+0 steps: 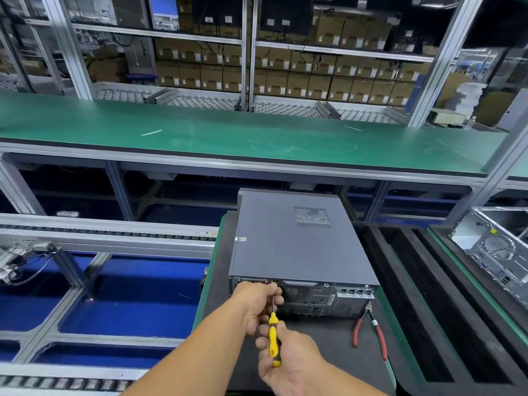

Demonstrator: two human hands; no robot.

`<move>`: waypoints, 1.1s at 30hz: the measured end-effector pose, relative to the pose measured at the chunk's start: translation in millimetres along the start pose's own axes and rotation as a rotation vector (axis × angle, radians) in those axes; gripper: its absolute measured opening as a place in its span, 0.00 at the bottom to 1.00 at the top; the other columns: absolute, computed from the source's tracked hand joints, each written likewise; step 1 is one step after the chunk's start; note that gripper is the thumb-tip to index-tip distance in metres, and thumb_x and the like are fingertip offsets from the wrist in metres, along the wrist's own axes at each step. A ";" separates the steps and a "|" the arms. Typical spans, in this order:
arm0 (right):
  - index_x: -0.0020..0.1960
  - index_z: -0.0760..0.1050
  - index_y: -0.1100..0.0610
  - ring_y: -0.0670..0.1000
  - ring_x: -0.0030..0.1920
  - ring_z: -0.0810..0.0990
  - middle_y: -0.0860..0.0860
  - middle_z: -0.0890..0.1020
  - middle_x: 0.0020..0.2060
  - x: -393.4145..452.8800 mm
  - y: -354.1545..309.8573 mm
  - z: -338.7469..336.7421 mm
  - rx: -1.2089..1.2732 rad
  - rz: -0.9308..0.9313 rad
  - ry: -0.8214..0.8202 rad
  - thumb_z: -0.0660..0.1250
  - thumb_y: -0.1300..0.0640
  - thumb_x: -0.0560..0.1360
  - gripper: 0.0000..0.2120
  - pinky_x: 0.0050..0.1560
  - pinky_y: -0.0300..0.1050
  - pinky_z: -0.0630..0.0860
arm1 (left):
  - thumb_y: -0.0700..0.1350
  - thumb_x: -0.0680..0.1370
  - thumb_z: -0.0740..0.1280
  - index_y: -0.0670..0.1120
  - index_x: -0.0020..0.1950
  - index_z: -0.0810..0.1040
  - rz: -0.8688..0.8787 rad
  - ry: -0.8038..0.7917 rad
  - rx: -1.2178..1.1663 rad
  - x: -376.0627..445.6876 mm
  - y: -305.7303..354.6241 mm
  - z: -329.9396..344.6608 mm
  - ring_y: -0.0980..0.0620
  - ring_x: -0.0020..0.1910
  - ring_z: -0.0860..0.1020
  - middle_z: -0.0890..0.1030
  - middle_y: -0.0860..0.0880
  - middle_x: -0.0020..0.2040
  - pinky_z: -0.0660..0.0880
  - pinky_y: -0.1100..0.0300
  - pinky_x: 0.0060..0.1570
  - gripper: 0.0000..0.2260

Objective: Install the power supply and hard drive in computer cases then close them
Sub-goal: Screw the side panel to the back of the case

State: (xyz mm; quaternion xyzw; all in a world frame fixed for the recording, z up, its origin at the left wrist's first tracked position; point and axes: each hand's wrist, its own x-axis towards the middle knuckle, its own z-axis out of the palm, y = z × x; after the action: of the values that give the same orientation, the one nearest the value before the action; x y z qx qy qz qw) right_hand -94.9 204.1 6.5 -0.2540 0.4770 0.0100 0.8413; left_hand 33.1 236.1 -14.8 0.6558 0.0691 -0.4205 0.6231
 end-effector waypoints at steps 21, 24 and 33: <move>0.59 0.80 0.64 0.53 0.27 0.75 0.58 0.77 0.33 -5.6 -0.1 -1.4 -0.055 -0.072 -0.051 0.71 0.60 0.80 0.10 0.24 0.43 0.77 | 0.47 0.81 0.69 0.43 0.48 0.85 0.052 0.010 0.258 -9.2 0.2 -7.1 0.56 0.26 0.74 0.87 0.50 0.39 0.62 0.65 0.25 0.09; 0.58 0.78 0.64 0.54 0.28 0.76 0.58 0.77 0.33 -4.2 0.5 -1.5 -0.144 -0.098 -0.028 0.72 0.66 0.78 0.09 0.28 0.46 0.80 | 0.45 0.79 0.72 0.41 0.43 0.83 0.068 0.045 0.240 -6.8 0.8 -2.4 0.56 0.21 0.71 0.84 0.49 0.32 0.62 0.69 0.20 0.09; 0.51 0.85 0.65 0.52 0.27 0.77 0.58 0.83 0.34 1.9 0.3 2.5 -0.154 -0.054 0.019 0.61 0.54 0.86 0.18 0.25 0.42 0.78 | 0.48 0.74 0.78 0.40 0.42 0.82 0.091 0.144 0.178 -4.9 -4.4 2.1 0.50 0.21 0.72 0.82 0.47 0.31 0.68 0.64 0.22 0.12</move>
State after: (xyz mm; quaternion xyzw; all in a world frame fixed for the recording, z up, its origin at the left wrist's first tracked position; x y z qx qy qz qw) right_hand -92.0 205.0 5.9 -0.3309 0.4757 0.0214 0.8147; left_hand 26.2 237.3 -14.8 0.7394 0.0465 -0.3482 0.5744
